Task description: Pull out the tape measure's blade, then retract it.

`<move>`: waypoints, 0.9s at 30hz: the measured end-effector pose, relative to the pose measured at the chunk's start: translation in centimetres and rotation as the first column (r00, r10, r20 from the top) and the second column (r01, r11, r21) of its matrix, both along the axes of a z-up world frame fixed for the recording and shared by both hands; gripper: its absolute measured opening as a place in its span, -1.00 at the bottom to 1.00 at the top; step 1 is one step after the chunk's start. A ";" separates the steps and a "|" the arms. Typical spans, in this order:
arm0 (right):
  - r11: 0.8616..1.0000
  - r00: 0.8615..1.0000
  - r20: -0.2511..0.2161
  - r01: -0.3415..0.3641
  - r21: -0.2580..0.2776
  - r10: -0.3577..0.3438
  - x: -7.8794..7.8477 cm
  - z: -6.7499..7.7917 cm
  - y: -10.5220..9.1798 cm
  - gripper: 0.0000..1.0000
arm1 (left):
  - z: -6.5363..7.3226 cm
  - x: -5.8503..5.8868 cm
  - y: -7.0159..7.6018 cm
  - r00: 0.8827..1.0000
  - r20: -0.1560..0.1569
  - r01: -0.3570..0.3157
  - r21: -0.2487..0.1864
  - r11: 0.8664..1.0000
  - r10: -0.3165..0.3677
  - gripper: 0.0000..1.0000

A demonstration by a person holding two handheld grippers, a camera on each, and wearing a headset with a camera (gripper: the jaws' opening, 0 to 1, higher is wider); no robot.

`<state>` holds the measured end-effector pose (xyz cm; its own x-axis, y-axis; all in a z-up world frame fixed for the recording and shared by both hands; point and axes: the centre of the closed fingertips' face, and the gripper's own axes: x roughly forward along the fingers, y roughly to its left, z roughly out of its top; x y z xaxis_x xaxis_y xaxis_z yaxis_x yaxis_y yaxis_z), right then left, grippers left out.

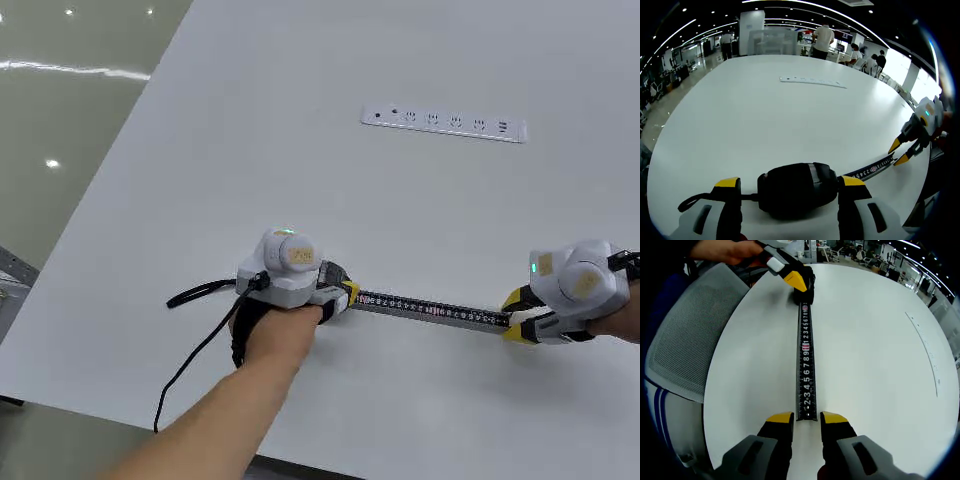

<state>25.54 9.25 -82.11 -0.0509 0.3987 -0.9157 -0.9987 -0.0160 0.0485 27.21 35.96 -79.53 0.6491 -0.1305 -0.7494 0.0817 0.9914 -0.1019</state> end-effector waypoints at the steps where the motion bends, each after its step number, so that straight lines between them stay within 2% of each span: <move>1: 1.000 1.000 0.000 0.000 -0.001 0.000 0.0 -0.1 0.0 -0.64 | -0.1 0.0 0.0 1.000 0.000 0.000 0.000 1.000 0.000 0.51; 10: 1.000 1.000 -0.005 0.000 -0.002 0.000 0.0 -0.2 0.1 -0.70 | -0.2 0.2 -0.3 1.000 0.014 0.001 -0.012 1.000 -0.001 0.48; 27: 1.000 1.000 -0.016 0.005 0.002 -0.005 0.0 -0.4 0.2 -0.74 | 0.0 0.2 -0.6 0.999 0.050 0.005 -0.007 1.000 -0.005 0.39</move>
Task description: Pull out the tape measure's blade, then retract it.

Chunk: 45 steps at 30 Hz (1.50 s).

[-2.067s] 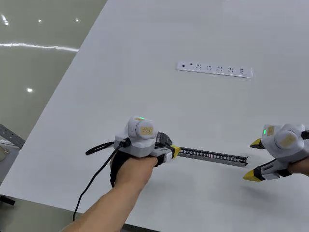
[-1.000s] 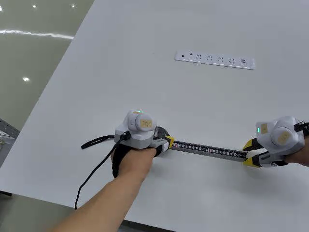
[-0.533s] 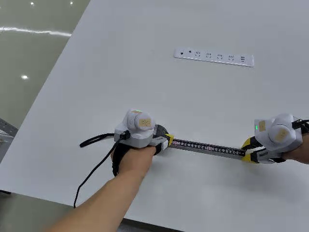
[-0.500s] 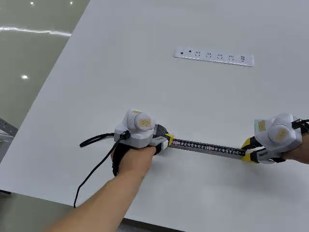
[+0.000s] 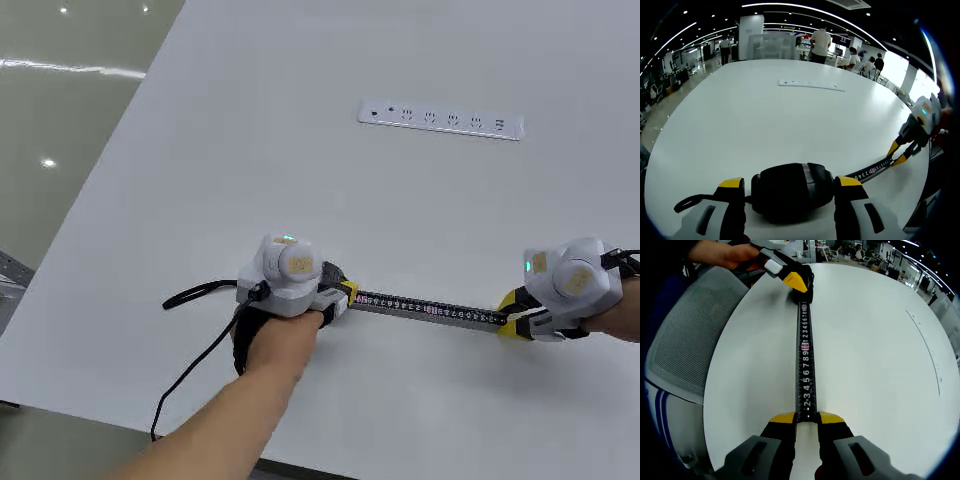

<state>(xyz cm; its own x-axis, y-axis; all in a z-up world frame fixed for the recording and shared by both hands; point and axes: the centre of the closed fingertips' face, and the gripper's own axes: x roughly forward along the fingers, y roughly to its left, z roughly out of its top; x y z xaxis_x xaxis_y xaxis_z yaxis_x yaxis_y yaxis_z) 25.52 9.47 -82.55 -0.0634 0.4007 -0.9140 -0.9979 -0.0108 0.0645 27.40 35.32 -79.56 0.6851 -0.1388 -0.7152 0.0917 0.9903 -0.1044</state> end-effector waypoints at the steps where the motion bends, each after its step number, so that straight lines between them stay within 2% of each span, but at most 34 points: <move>1: 1.000 1.000 0.000 0.001 0.000 -0.001 0.0 0.0 0.0 -0.74 | 0.0 0.0 -0.1 1.000 0.000 0.001 -0.001 1.000 -0.001 0.38; 8: 1.000 1.000 0.000 0.001 0.002 -0.001 0.0 0.0 0.0 -0.74 | -0.1 -0.1 -0.3 1.000 -0.001 0.011 0.005 1.000 -0.011 0.33; 24: 1.000 1.000 0.000 -0.003 0.002 0.003 0.0 0.0 0.0 -0.75 | 0.1 -0.1 -0.4 0.999 0.026 0.020 0.002 1.000 -0.020 0.25; 32: 1.000 1.000 -0.008 0.004 0.004 -0.004 0.0 0.0 -0.1 -0.76 | 0.0 -0.1 -0.5 0.999 0.022 0.036 0.007 0.999 -0.037 0.22; 45: 1.000 1.000 0.004 0.008 0.012 -0.008 -0.2 0.6 0.6 -0.76 | 0.1 -0.1 -0.4 0.998 0.037 0.047 0.002 0.999 -0.047 0.19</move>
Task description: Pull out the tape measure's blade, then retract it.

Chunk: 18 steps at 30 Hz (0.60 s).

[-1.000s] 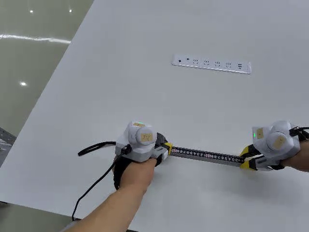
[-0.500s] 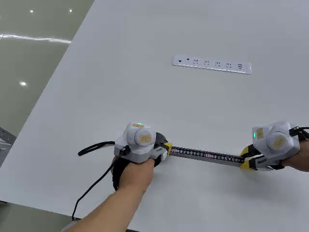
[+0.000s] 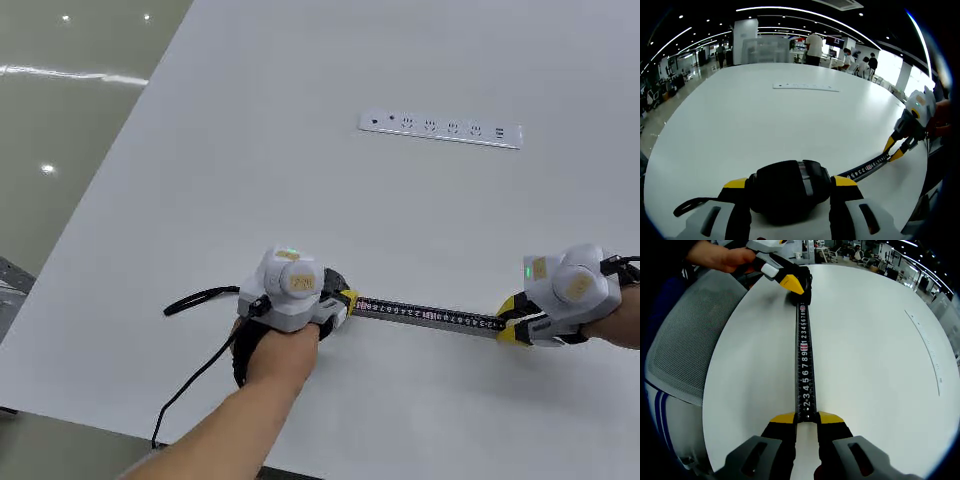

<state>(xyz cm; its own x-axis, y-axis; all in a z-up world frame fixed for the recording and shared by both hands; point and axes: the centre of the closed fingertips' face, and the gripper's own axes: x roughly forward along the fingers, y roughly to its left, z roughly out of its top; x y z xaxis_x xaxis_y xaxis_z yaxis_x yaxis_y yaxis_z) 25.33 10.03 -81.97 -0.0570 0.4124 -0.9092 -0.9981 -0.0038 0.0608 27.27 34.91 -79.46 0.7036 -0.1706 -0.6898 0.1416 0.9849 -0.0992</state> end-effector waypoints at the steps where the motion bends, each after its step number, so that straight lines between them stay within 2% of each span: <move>1: 1.000 1.000 0.001 -0.001 0.000 0.001 0.0 0.0 0.0 -0.76 | 0.0 0.0 0.0 1.000 0.000 0.001 -0.001 1.000 -0.001 0.19; 18: 1.000 1.000 0.009 0.006 0.021 -0.006 0.3 0.2 1.2 -0.76 | 0.0 0.0 0.1 1.000 -0.001 0.005 -0.016 1.000 -0.005 0.19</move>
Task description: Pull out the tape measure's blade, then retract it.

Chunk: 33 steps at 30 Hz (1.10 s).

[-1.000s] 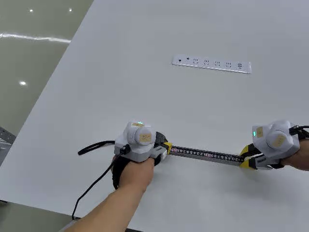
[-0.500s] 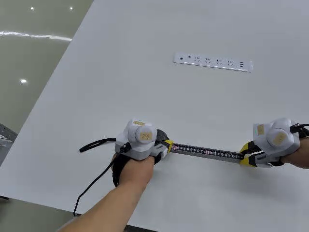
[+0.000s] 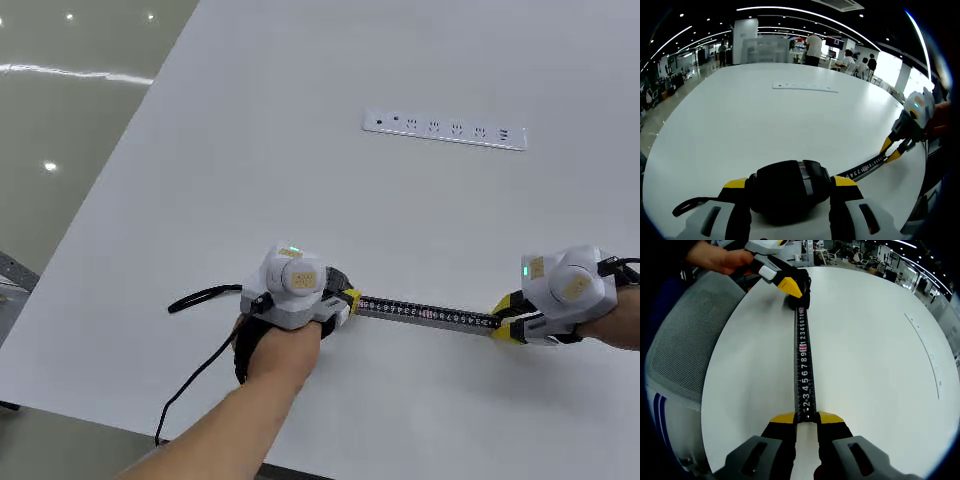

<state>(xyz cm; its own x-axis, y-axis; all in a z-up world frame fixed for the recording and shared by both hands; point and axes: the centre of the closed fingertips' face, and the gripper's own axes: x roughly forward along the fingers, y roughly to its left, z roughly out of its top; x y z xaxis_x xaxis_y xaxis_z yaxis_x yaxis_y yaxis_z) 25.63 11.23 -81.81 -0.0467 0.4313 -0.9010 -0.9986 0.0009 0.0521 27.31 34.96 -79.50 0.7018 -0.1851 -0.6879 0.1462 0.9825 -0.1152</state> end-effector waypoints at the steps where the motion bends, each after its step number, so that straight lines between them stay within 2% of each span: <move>1: 1.000 1.000 -0.001 0.002 0.000 -0.002 0.0 0.0 0.1 -0.76 | 0.0 0.0 0.0 1.000 0.000 0.000 -0.001 1.000 0.000 0.19; 16: 1.000 1.000 -0.014 -0.005 0.001 0.005 0.0 -0.1 0.8 -0.76 | 0.1 0.0 0.0 1.000 0.000 0.000 -0.004 1.000 0.000 0.19; 33: 1.000 1.000 -0.014 -0.015 0.017 0.015 0.5 -0.5 2.6 -0.76 | 0.1 -0.1 0.0 1.000 -0.001 0.001 -0.010 1.000 -0.001 0.19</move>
<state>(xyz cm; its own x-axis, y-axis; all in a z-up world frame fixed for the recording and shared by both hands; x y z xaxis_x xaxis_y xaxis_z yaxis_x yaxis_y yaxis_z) 26.10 13.81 -82.28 -0.0660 0.4459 -0.8926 -0.9977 -0.0149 0.0664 27.21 34.95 -79.45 0.7008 -0.1931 -0.6867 0.1473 0.9811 -0.1256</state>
